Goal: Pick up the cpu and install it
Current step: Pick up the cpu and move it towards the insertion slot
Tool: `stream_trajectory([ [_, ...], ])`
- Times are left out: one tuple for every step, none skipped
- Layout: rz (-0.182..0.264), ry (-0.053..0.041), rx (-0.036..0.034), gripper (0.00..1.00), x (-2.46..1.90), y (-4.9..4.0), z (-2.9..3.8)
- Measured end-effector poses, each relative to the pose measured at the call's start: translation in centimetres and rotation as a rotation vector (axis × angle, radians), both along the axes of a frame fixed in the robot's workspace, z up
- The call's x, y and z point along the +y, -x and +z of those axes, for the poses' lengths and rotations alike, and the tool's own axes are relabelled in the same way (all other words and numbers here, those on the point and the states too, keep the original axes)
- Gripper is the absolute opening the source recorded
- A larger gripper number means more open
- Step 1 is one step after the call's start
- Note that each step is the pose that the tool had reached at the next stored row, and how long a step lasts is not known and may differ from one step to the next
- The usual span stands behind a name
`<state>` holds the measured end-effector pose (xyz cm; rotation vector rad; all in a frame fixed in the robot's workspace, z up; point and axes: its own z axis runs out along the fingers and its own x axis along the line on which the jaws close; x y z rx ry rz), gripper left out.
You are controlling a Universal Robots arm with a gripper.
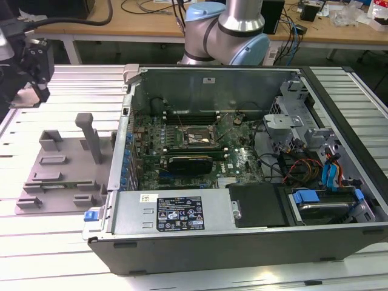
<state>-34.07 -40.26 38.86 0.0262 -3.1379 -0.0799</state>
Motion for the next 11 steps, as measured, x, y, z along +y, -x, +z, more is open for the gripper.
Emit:
stream_trajectory([
  [0.000,0.0000,-0.0001,0.55,0.00,-0.22,0.00],
  [0.000,0.0000,-0.0001,0.55,0.00,-0.42,0.00],
  [0.000,-0.0001,-0.0001,0.55,0.00,-0.90,-0.01],
  [0.000,0.0000,-0.0001,0.55,0.00,-1.11,0.00],
  [0.000,0.0000,0.0000,0.55,0.00,-1.45,0.00],
  [0.000,0.0000,0.0000,0.55,0.00,-1.56,0.00],
  [0.000,0.0000,0.0000,0.55,0.00,-1.65,0.00],
  [0.000,0.0000,0.0000,0.55,0.00,-1.87,0.00],
  [0.000,0.0000,0.0000,0.55,0.00,-2.05,0.00],
  [0.000,0.0000,0.0000,0.55,0.00,-2.32,0.00],
  [0.000,0.0000,-0.0001,0.55,0.00,-2.47,0.00],
])
